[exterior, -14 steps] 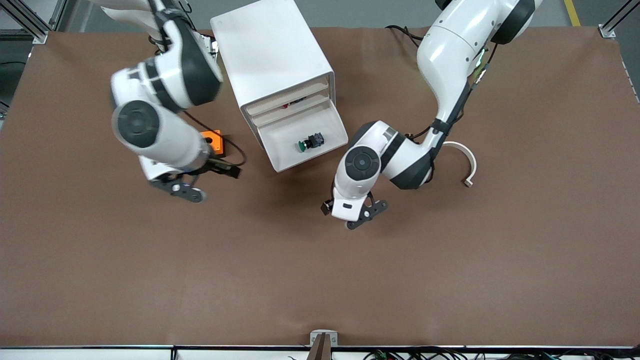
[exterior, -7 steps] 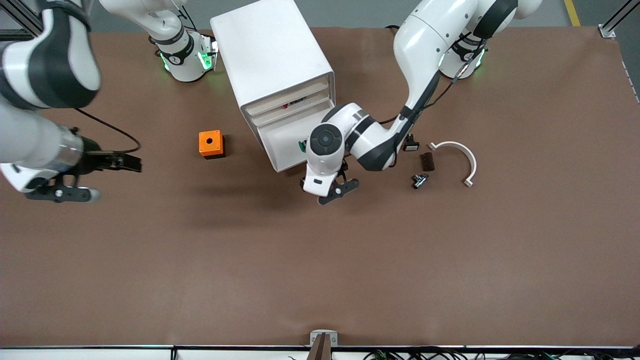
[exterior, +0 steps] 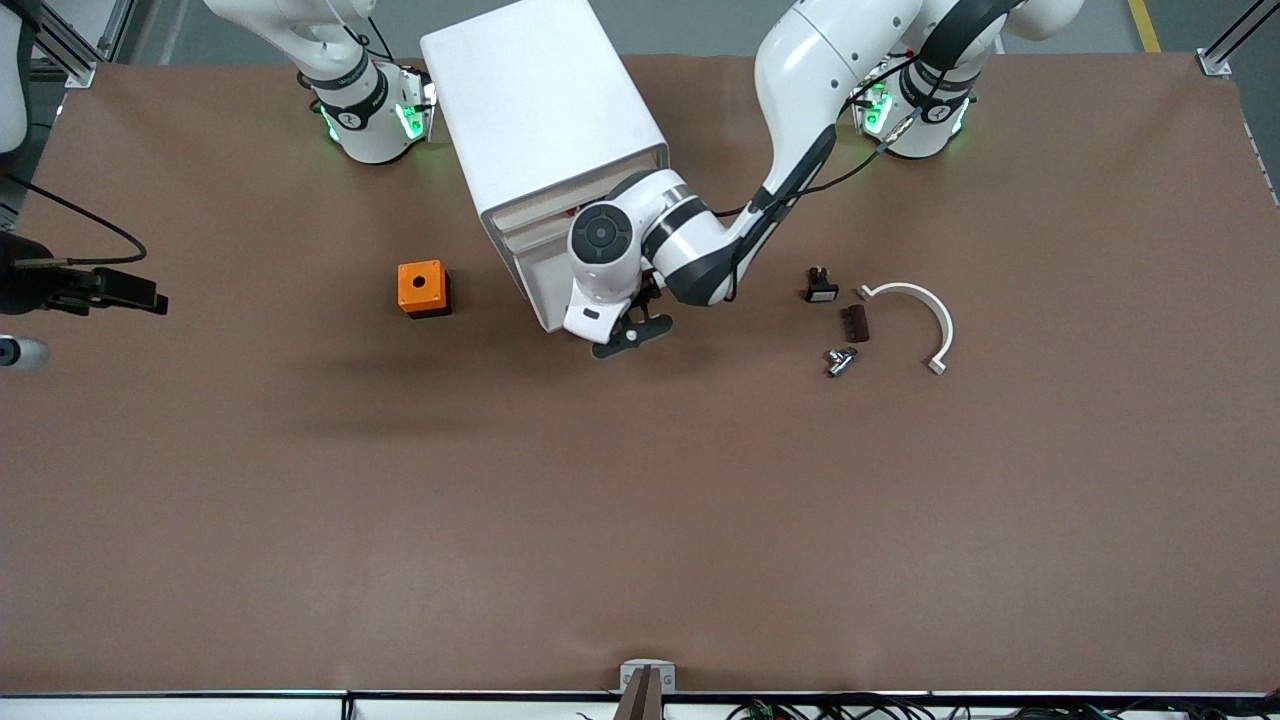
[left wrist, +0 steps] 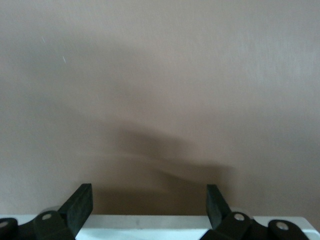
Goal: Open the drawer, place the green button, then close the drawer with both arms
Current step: 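Push the drawer shut into the cabinet with the left gripper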
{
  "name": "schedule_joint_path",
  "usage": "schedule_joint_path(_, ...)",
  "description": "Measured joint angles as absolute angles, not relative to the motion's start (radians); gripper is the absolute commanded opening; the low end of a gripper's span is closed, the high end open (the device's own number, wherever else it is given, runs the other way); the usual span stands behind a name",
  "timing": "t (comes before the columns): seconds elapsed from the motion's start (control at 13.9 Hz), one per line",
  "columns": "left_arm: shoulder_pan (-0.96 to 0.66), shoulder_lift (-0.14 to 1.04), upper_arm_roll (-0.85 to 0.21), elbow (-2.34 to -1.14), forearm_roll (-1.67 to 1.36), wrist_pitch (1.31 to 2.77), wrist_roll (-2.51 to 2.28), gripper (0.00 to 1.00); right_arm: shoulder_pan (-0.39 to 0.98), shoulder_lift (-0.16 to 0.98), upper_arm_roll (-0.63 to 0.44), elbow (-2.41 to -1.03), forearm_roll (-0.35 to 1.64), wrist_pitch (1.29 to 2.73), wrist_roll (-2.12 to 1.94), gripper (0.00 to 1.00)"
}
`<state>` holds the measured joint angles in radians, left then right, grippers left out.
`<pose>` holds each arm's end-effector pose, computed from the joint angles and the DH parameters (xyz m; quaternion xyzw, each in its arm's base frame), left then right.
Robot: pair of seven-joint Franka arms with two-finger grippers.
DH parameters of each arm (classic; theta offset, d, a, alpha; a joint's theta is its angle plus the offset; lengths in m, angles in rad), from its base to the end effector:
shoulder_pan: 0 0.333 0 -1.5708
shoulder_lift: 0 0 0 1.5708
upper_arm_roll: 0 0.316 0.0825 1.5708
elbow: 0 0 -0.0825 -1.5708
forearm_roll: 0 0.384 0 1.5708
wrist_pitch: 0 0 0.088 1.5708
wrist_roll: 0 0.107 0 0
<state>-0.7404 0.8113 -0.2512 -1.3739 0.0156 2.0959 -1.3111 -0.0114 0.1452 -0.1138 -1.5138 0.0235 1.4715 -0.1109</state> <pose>0.4296 -0.5868 0.2354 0.9778 0.1885 -0.0912 0.0046 0.5798 -0.0658 0.5611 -0.9956 0.0072 0.0921 0.0145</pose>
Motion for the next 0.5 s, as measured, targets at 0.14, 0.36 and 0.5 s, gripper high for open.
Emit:
schedule_joint_path(0.14, -0.741, 0.811, -0.275, -1.381, -0.031, 2.096, -1.317, 1.0, -0.011, 0.137, -0.103, -1.514, 0.011, 1.466, -0.111, 1.0)
schedule_joint_path(0.36, -0.74, 0.811, -0.292, -1.399, -0.104, 2.096, -1.317, 1.0, -0.008, 0.137, -0.092, -1.515, 0.005, 1.468, -0.111, 1.0)
schedule_joint_path(0.5, -0.74, 0.811, -0.295, -1.409, -0.155, 2.096, -1.317, 1.0, -0.007, 0.137, -0.089, -1.515, 0.004, 1.474, -0.111, 1.0)
